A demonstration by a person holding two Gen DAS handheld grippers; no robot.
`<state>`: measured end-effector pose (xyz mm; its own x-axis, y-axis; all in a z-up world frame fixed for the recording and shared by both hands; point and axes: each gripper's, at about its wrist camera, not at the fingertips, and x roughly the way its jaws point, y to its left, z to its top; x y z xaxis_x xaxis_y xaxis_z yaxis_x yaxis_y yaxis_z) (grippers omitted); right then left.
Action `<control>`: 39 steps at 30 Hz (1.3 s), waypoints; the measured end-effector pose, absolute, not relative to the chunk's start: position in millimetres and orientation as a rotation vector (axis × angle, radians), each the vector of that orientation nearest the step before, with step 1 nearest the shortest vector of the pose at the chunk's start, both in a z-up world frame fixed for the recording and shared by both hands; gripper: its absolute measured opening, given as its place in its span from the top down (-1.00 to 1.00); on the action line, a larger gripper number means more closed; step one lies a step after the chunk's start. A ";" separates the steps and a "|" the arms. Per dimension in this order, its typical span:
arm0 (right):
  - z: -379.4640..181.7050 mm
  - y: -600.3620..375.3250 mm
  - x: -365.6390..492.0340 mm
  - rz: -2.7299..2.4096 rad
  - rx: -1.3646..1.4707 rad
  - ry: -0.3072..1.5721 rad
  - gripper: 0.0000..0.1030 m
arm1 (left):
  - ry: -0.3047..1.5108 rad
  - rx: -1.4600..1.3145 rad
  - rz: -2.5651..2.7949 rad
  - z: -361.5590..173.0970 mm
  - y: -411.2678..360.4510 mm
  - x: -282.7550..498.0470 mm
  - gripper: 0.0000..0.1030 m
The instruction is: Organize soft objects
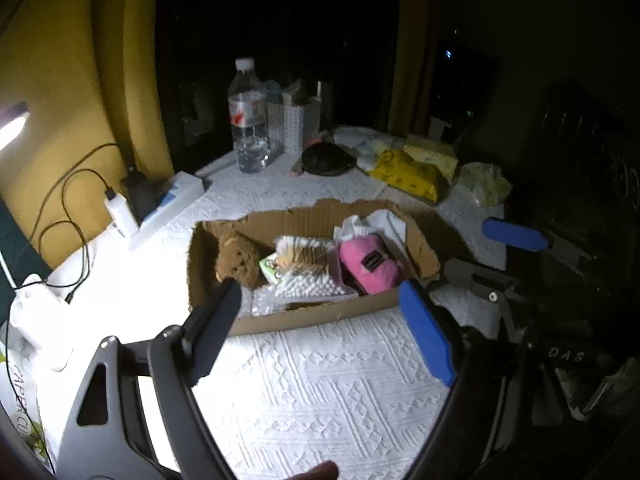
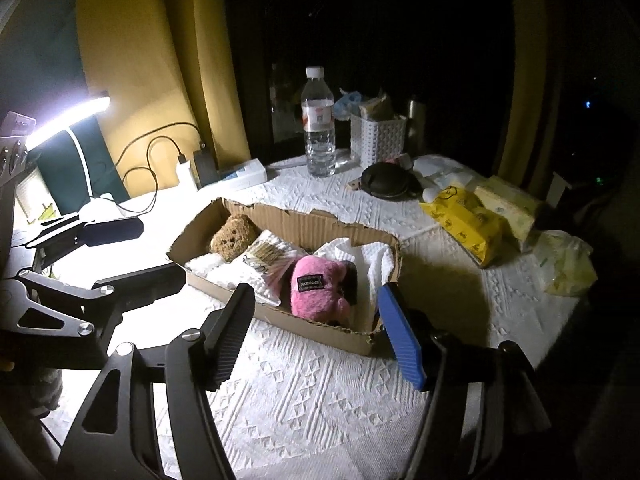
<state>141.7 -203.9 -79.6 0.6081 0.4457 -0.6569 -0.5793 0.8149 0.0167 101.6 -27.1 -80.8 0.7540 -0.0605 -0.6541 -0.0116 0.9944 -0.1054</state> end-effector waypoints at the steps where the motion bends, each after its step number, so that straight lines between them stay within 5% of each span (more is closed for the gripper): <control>1: -76.6 -204.7 139.1 0.594 -0.206 0.694 -0.34 | 0.712 -0.106 -0.024 -78.1 -26.6 99.5 -0.61; 6: -62.7 -209.7 126.7 0.577 -0.201 0.667 -0.35 | 0.681 -0.104 -0.021 -63.9 -29.2 86.0 -0.85; 39: 20.8 -225.3 69.3 0.528 -0.187 0.516 -0.61 | 0.552 -0.078 -0.010 20.1 -34.3 30.2 -0.85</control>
